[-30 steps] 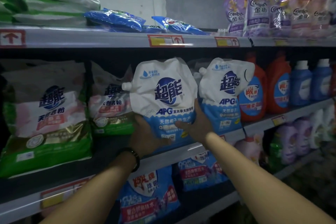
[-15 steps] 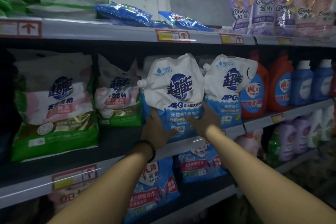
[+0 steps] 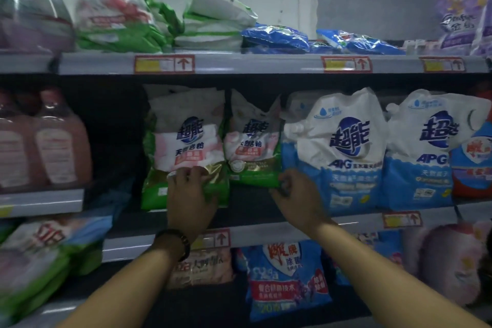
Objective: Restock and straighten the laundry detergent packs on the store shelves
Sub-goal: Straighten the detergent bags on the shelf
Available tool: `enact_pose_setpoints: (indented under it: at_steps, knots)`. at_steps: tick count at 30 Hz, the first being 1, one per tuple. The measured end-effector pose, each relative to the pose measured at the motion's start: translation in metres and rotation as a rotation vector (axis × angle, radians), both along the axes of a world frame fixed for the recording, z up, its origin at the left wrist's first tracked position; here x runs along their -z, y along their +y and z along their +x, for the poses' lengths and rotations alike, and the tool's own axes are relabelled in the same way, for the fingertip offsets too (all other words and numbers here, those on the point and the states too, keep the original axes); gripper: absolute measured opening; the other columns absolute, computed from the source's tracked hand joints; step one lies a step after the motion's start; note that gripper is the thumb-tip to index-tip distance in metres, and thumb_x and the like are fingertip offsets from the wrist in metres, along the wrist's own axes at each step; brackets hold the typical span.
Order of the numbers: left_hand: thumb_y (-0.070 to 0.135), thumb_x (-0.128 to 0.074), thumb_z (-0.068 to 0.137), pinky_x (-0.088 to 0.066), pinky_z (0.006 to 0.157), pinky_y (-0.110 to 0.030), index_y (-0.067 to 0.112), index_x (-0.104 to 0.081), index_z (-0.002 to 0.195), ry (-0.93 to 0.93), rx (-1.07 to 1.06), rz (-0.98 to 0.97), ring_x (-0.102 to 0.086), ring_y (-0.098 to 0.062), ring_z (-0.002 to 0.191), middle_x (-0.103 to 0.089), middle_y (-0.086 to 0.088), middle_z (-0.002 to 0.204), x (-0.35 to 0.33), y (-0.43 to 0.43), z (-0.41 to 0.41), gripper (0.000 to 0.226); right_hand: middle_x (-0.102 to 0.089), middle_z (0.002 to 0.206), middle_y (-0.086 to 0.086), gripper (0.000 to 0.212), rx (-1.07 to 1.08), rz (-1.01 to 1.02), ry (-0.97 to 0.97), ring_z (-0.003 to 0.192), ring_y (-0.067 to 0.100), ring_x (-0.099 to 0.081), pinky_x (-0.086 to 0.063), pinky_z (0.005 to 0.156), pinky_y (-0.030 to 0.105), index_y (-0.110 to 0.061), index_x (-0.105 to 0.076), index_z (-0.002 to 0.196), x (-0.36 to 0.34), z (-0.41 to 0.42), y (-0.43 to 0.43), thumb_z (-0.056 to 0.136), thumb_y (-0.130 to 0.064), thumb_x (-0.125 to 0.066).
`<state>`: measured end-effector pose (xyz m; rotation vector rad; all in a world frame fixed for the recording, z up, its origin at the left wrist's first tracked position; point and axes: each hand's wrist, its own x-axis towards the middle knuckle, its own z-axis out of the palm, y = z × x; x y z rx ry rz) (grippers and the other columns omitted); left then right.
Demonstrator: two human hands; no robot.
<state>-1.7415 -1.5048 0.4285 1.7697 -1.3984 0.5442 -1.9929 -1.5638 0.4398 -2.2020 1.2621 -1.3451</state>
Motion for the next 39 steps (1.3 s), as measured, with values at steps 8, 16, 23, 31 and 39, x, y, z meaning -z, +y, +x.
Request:
enact_pose_setpoints:
  at_steps: [8, 16, 23, 31, 39]
  knots:
    - [0.047, -0.093, 0.067, -0.046, 0.105, -0.058, 0.018, -0.041, 0.147, 0.328, -0.161, 0.184, -0.047, -0.051, 0.127, -0.042, -0.025, 0.146, 0.004, -0.004, 0.091, 0.099, -0.066, 0.118, -0.005, 0.058, -0.250, 0.310, -0.055, 0.110, 0.019, -0.064, -0.052, 0.087, 0.031, -0.013, -0.059, 0.132, 0.005, 0.116, -0.028, 0.086, -0.034, -0.087]
    - [0.015, -0.105, 0.051, -0.051, 0.103, -0.037, 0.011, -0.026, 0.152, 0.738, 0.215, 0.168, -0.059, -0.023, 0.120, -0.058, -0.001, 0.135, 0.006, -0.033, 0.134, 0.128, -0.073, 0.125, -0.003, 0.083, -0.321, 0.535, -0.253, 0.118, 0.021, -0.067, -0.055, 0.100, 0.038, -0.018, -0.059, 0.133, 0.006, 0.174, -0.064, 0.062, -0.016, -0.102]
    - [0.015, -0.103, 0.043, -0.061, 0.093, -0.053, 0.032, -0.044, 0.134, 0.707, 0.324, -0.007, -0.069, -0.015, 0.111, -0.067, 0.008, 0.122, 0.029, -0.048, 0.140, 0.110, -0.068, 0.131, -0.010, 0.089, -0.340, 0.319, -0.291, 0.123, 0.013, -0.063, -0.053, 0.105, 0.039, -0.026, -0.050, 0.140, 0.025, 0.184, -0.068, 0.067, -0.008, -0.098]
    - [0.017, -0.103, 0.054, -0.047, 0.110, -0.055, 0.022, -0.019, 0.150, 0.600, 0.175, 0.171, -0.046, -0.038, 0.130, -0.037, -0.015, 0.142, 0.015, -0.054, 0.139, 0.128, -0.057, 0.147, -0.003, 0.093, -0.389, 0.363, -0.075, 0.137, 0.022, -0.054, -0.047, 0.115, 0.045, -0.026, -0.030, 0.154, 0.020, 0.182, -0.088, 0.083, -0.018, -0.090]
    - [0.032, -0.090, 0.075, -0.048, 0.111, -0.053, 0.020, 0.014, 0.161, 0.591, 0.029, 0.293, -0.054, -0.044, 0.133, -0.048, -0.026, 0.150, 0.010, -0.025, 0.113, 0.135, -0.058, 0.147, 0.018, 0.091, -0.111, 0.487, 0.251, 0.127, 0.034, -0.060, -0.053, 0.107, 0.044, -0.004, -0.026, 0.160, 0.008, 0.189, -0.072, 0.091, -0.030, -0.079]
